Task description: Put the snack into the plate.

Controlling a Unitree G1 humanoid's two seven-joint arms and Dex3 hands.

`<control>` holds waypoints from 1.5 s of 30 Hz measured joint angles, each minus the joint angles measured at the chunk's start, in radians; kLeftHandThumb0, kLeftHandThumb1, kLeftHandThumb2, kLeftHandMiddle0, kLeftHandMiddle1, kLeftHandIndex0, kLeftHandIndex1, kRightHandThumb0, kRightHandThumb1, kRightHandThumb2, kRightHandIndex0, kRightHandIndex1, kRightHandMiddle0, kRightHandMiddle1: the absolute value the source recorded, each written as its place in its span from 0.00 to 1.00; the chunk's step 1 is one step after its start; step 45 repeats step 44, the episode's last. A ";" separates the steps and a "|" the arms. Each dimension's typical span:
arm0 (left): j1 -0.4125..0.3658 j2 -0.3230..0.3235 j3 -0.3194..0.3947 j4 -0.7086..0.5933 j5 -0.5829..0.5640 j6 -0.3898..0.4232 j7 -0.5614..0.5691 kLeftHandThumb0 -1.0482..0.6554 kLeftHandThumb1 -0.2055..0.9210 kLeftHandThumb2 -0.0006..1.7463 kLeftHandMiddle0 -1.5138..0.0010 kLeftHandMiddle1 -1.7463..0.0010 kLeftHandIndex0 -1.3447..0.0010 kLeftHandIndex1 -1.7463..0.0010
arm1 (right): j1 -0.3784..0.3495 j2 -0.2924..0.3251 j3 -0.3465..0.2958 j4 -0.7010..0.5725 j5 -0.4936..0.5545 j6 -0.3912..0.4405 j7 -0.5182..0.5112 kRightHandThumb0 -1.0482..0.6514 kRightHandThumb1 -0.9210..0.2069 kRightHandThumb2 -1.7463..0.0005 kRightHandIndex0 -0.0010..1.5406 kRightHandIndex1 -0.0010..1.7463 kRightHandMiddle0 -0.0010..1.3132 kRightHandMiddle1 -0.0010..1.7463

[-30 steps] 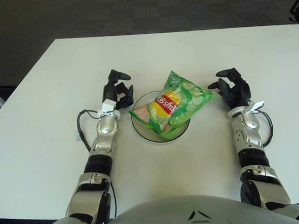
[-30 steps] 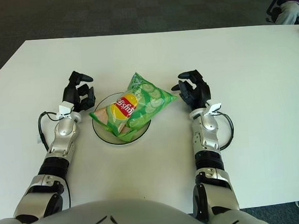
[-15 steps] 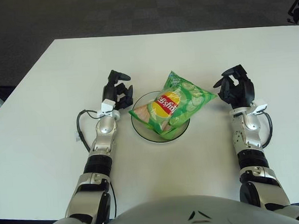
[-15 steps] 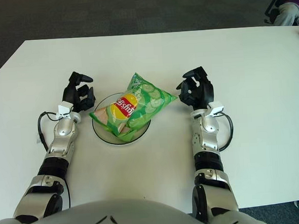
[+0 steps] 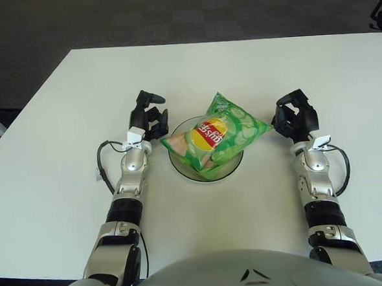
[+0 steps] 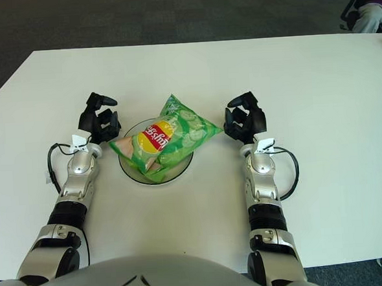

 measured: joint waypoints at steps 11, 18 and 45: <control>0.000 -0.005 0.001 -0.002 0.000 0.004 0.000 0.39 0.81 0.46 0.41 0.00 0.75 0.00 | 0.027 -0.007 0.030 -0.044 -0.006 0.063 0.009 0.39 0.23 0.50 0.57 1.00 0.27 1.00; 0.001 -0.013 0.002 -0.005 0.001 0.004 0.001 0.39 0.82 0.45 0.41 0.00 0.75 0.00 | 0.031 -0.014 0.044 -0.047 -0.020 0.091 0.009 0.39 0.24 0.49 0.57 1.00 0.28 1.00; 0.006 -0.025 0.002 -0.014 0.004 0.004 0.013 0.40 0.82 0.45 0.39 0.00 0.76 0.00 | 0.042 -0.026 0.056 -0.062 -0.033 0.110 0.013 0.39 0.25 0.49 0.56 1.00 0.28 1.00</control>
